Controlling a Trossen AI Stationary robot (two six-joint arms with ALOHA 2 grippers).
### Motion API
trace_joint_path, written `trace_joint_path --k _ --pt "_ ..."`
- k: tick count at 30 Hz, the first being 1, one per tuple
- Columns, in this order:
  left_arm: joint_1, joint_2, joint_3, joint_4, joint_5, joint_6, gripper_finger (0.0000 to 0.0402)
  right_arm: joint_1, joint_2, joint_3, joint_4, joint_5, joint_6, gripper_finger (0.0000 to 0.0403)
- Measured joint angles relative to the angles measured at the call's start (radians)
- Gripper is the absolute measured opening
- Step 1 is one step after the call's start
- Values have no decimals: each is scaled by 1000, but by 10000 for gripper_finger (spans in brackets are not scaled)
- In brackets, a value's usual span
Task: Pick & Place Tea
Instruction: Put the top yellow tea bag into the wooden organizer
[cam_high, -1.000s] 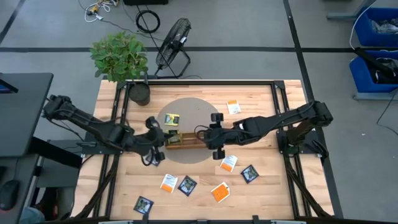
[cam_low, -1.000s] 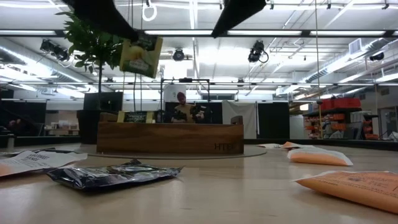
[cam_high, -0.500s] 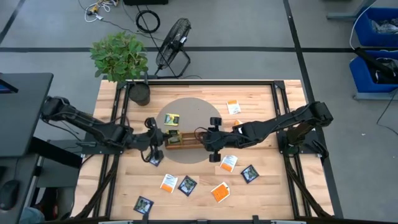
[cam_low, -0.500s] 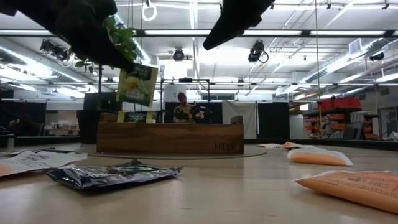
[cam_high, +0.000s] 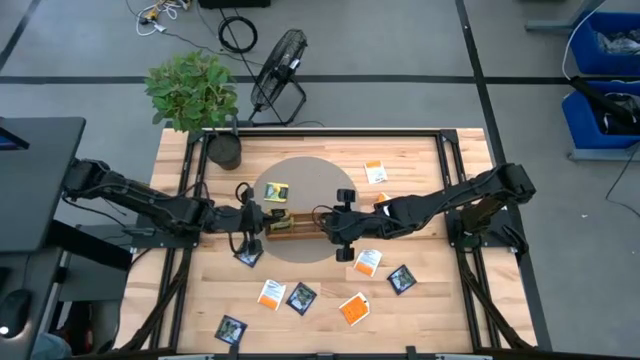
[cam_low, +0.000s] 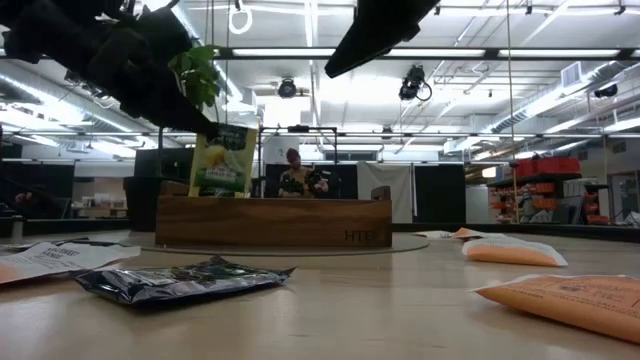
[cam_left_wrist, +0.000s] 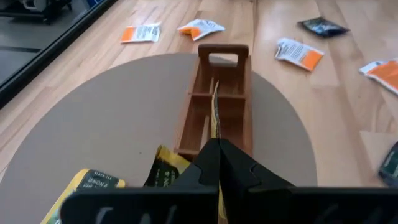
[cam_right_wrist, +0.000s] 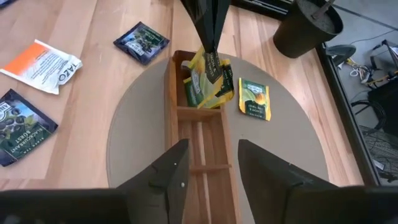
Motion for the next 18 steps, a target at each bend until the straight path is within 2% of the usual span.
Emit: trace_joint_path --k 8,18 --pt "0 -9 -27 1 -3 -2 2 0 0 0 0 0 0 146" --pt "0 -126 -42 -37 -16 9 2 0 0 0 1 0 7 146"
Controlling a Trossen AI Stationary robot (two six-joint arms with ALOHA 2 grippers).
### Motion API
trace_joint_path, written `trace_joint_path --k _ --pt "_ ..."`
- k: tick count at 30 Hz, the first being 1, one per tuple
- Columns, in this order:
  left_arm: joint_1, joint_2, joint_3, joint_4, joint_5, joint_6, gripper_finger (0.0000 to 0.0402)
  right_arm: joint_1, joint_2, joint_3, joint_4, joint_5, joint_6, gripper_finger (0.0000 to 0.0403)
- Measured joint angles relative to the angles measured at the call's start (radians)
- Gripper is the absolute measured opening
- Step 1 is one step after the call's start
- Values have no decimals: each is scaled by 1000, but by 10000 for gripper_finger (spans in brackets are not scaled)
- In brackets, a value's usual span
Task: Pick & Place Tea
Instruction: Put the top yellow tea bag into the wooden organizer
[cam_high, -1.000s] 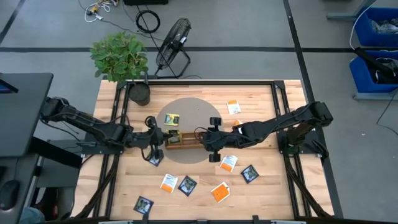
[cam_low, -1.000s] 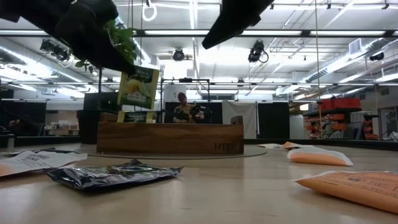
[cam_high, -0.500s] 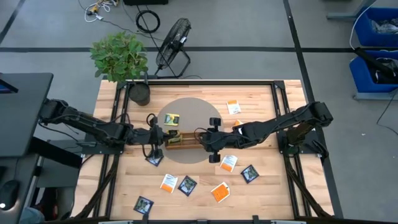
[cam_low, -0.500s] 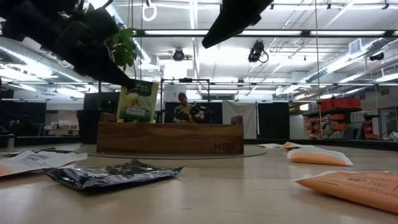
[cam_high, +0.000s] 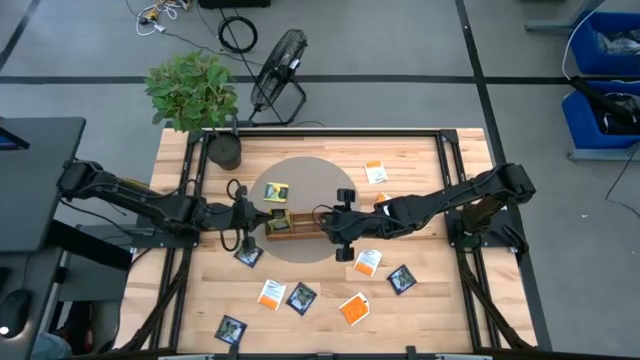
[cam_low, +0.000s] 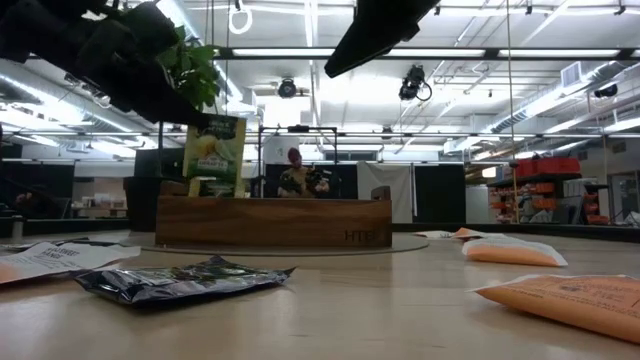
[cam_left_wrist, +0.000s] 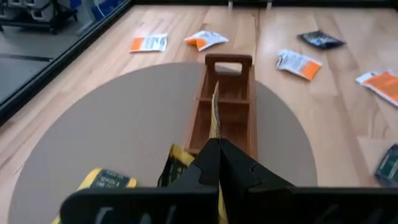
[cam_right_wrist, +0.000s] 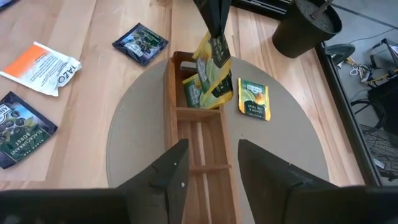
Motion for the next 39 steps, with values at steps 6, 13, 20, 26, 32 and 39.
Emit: trace_joint_path --k 6,13,20,26,32,39 --pt "8 -5 -32 12 2 3 2 0 0 0 0 0 17 146" --pt "52 -6 -112 201 65 -1 2 0 0 0 2 0 20 146" --pt "73 -5 -144 208 98 -13 2 0 0 0 2 0 22 146" --pt "73 -5 -144 209 98 -9 2 0 0 0 3 0 18 146" --pt "73 -2 -144 202 98 -8 2 0 0 0 3 0 19 146" --pt "73 -2 -144 202 104 -8 8 0 0 0 7 0 19 146"
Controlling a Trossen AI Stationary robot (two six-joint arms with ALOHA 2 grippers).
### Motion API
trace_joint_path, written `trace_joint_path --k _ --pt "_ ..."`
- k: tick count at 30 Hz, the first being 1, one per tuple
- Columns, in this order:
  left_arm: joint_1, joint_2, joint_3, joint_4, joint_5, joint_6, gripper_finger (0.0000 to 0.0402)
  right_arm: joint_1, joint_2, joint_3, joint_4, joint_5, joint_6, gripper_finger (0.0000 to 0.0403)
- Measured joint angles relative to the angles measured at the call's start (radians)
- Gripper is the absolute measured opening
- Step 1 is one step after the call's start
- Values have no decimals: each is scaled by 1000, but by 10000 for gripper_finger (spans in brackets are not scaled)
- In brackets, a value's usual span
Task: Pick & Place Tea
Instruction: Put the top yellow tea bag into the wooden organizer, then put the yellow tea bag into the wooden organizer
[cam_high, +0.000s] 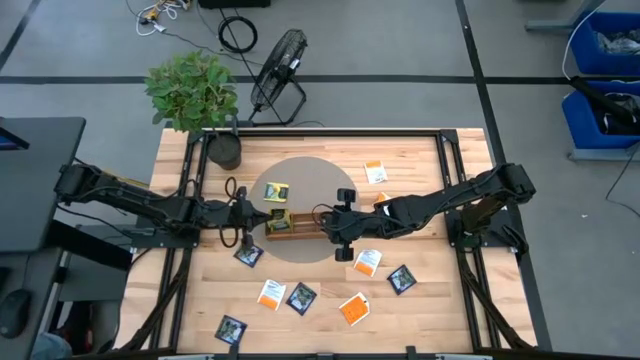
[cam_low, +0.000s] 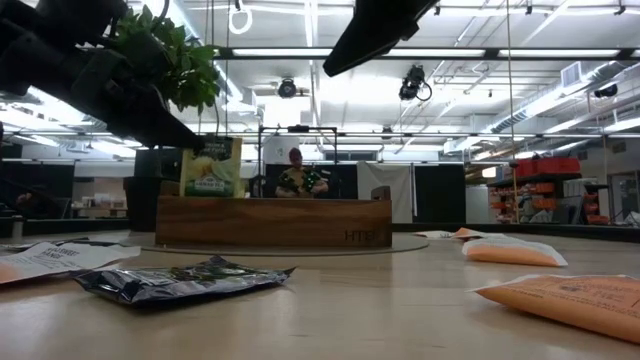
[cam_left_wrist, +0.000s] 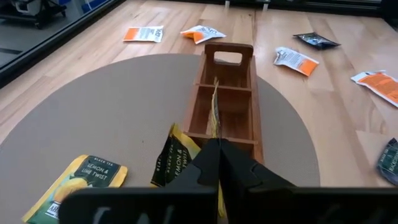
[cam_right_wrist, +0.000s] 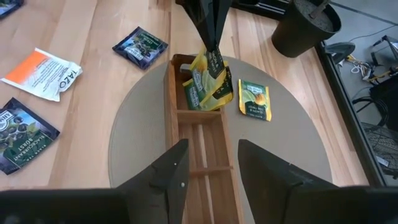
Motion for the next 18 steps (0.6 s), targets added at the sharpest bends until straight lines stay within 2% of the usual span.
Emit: trace_joint_path --k 14,18 --pt "0 0 0 0 -9 11 55 0 0 0 3 0 -1 146" --pt "0 0 0 -1 -68 13 57 0 0 0 4 0 -1 146"
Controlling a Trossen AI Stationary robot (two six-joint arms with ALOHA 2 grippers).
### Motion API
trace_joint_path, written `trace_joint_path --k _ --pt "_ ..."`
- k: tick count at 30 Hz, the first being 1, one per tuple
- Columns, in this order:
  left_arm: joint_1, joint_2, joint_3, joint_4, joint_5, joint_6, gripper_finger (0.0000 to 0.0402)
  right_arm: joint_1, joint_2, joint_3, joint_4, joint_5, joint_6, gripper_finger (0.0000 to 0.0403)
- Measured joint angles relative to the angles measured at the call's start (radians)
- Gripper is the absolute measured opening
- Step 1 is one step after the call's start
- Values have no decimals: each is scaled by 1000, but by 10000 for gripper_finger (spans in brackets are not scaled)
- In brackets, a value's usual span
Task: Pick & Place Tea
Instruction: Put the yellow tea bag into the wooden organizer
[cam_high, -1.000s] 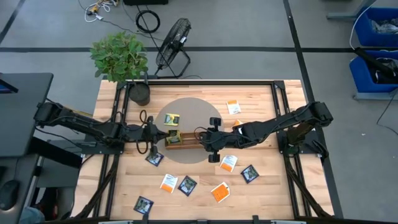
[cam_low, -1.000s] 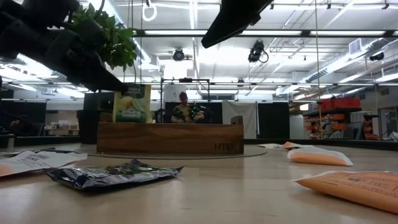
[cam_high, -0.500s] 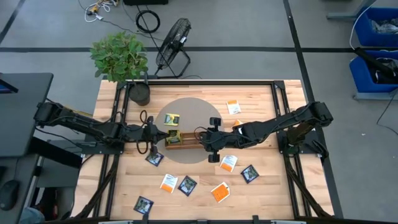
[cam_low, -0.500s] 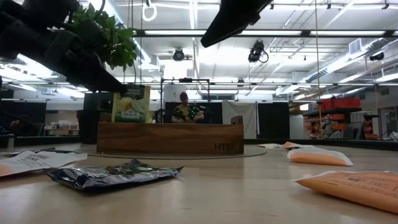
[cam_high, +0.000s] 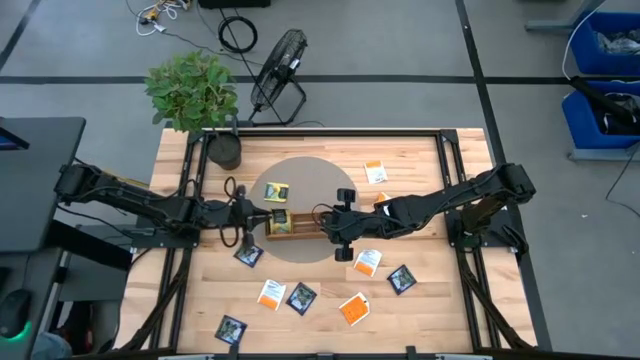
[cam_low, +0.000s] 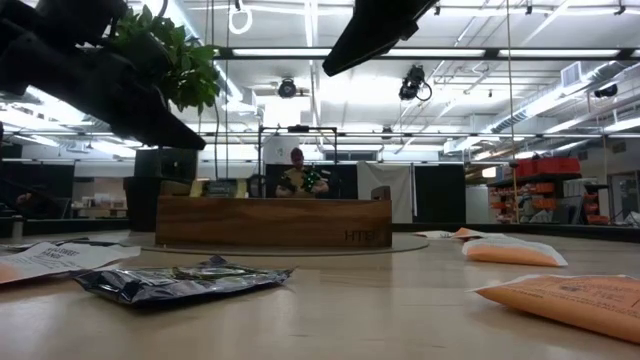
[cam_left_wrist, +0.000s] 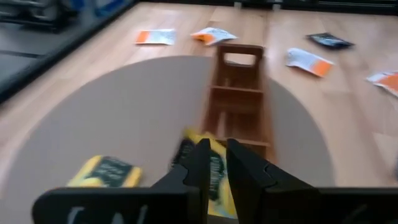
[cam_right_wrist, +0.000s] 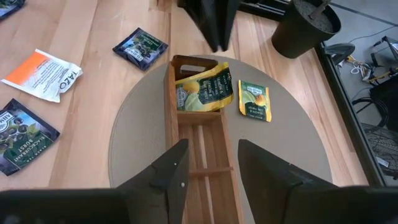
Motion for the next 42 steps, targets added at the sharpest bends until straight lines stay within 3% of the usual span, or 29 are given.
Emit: trace_joint_path --k 3,5,9,20,33,42 --pt "2 0 0 22 -124 -20 57 0 0 0 2 0 0 146" --pt "18 0 5 48 -154 -42 57 0 0 0 6 0 0 146" --pt "64 0 36 34 -105 -105 57 -2 0 0 14 0 -5 146" --pt "108 0 178 -202 -41 -219 58 -44 0 0 28 -3 34 146" --pt "32 0 187 -248 -41 -257 58 -90 0 0 51 -30 186 146" --pt "-55 0 188 -362 -62 -379 58 -158 0 0 110 -128 209 146"
